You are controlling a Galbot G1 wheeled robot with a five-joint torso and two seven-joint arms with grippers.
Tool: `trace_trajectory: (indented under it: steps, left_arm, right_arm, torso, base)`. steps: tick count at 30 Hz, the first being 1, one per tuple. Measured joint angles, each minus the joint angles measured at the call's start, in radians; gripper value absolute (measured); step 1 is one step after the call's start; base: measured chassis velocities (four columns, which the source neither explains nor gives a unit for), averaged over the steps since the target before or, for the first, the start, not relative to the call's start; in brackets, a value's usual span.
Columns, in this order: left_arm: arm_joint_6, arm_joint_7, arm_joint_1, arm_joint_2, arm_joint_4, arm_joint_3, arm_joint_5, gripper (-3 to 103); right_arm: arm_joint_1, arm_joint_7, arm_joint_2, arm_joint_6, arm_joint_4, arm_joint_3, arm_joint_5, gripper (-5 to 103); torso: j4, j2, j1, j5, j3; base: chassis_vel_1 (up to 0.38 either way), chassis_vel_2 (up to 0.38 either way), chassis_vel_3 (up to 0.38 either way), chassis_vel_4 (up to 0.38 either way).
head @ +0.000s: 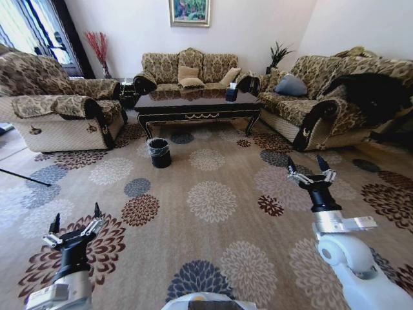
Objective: Move to the front of the table and pick up the trash from the floor, then place it into the trash bin.
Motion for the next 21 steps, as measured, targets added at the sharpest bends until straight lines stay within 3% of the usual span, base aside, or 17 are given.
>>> trace_trajectory:
  steps: [21]
  left_arm:
    - [0.0,0.0,0.0,0.0,0.0,0.0,0.0,100]
  right_arm:
    - [0.0,0.0,0.0,0.0,0.0,0.0,0.0,100]
  torso:
    - [0.0,0.088,0.03,0.0,0.058]
  base:
    - [0.0,0.0,0.0,0.0]
